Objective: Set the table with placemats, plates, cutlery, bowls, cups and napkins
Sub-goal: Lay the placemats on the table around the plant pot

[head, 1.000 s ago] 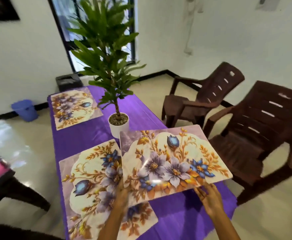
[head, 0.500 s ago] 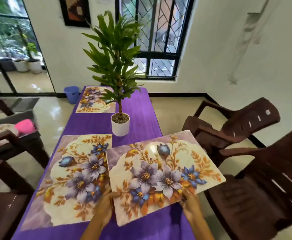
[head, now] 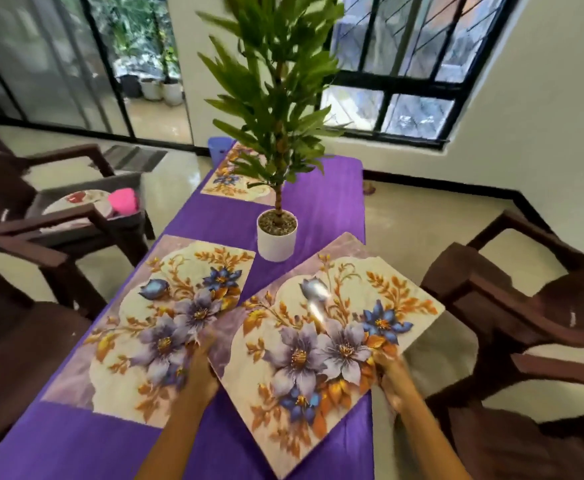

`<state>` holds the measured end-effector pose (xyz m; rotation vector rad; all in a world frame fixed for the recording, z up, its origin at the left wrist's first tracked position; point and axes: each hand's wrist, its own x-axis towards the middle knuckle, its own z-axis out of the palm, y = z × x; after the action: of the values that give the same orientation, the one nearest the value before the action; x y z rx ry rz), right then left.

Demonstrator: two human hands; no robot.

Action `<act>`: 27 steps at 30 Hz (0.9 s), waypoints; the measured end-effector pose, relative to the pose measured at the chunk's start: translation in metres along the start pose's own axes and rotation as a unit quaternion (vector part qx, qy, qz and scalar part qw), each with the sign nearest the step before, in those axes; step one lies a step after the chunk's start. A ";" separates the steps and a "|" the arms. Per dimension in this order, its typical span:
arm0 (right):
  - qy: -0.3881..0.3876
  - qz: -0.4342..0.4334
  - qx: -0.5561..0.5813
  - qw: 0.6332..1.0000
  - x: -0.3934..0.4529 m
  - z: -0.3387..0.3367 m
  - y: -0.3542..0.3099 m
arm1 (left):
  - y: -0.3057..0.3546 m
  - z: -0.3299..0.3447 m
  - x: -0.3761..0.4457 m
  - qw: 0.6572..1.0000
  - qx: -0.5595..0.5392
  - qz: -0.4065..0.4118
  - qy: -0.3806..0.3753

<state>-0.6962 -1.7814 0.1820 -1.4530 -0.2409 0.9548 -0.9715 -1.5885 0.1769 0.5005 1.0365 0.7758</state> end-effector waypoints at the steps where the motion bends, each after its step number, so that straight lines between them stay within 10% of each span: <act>1: -0.009 0.007 -0.009 1.000 0.007 0.003 -0.005 | -0.003 0.001 0.002 0.999 0.002 -0.002 0.038; 16: -0.121 0.117 -0.027 0.985 0.117 -0.005 -0.020 | -0.025 0.048 -0.001 0.958 -0.064 0.069 0.271; 27: -0.205 0.140 -0.090 0.964 0.128 -0.039 -0.023 | -0.112 0.055 -0.065 0.938 0.058 0.165 0.300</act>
<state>-0.5809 -1.7201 0.1449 -1.4659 -0.4435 1.4997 -0.9037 -1.7105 0.1605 0.5605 1.5955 1.2146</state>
